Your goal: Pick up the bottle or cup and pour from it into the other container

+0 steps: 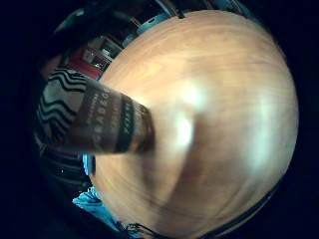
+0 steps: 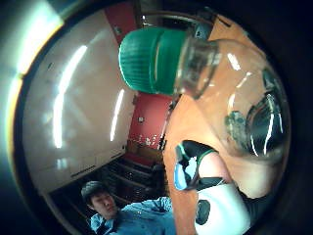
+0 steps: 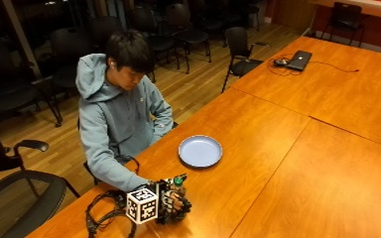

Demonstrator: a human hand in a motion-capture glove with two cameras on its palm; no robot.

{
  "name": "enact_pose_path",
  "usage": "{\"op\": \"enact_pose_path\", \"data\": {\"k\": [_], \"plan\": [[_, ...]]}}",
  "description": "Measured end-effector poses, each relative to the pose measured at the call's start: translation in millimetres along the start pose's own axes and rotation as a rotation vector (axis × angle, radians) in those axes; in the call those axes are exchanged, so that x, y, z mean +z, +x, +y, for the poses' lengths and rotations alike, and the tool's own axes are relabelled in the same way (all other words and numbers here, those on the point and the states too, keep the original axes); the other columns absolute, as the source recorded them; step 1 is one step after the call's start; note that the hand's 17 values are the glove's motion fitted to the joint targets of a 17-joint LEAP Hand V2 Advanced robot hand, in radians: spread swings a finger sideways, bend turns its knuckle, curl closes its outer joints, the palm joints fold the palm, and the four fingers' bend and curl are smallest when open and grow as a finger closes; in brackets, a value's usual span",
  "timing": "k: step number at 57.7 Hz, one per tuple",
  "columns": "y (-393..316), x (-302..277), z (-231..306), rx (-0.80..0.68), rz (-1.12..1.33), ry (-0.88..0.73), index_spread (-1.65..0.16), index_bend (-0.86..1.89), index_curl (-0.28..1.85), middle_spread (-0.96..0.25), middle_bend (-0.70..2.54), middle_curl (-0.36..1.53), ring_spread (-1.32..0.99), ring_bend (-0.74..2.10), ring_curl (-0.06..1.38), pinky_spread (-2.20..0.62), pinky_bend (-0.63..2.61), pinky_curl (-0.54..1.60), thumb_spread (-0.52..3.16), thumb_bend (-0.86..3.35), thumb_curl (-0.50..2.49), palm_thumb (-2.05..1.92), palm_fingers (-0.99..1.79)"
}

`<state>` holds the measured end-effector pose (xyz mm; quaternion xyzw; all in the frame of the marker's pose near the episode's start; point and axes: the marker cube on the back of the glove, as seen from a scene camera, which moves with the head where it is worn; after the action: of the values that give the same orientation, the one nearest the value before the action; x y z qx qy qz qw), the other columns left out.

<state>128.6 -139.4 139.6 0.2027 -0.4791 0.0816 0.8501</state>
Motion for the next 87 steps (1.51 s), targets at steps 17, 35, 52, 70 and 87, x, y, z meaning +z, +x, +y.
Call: {"op": "enact_pose_path", "data": {"k": [17, 35, 52, 70, 87], "plan": [[-10, 38, -5, 0.019, -0.191, 0.031, -0.15, 0.21, 0.32, -0.01, 0.33, 0.40, -0.07, 0.55, 0.35, 0.06, 0.52, 0.27, 0.62, 0.05, 0.53, 1.06, 0.97], [-39, 54, -3, -0.052, -0.083, -0.092, -0.11, 0.13, 0.35, -0.05, 0.33, 0.46, -0.13, 0.49, 0.40, -0.09, 0.49, 0.30, 0.34, -0.03, 0.61, 1.11, 1.09], [-104, 92, 29, -0.164, 0.328, -0.508, -0.10, 0.14, 0.36, -0.05, 0.32, 0.50, -0.14, 0.49, 0.44, -0.13, 0.48, 0.33, 0.25, -0.04, 0.65, 1.10, 1.11], [-200, 124, 12, -0.380, 0.998, -0.814, -0.09, 0.15, 0.37, -0.06, 0.30, 0.52, -0.14, 0.47, 0.46, -0.13, 0.47, 0.35, 0.22, -0.04, 0.67, 1.09, 1.12], [-217, 230, 73, -0.615, 1.707, -0.808, -0.10, 0.14, 0.38, -0.06, 0.30, 0.53, -0.15, 0.46, 0.47, -0.14, 0.47, 0.36, 0.22, -0.04, 0.69, 1.07, 1.13]]}}
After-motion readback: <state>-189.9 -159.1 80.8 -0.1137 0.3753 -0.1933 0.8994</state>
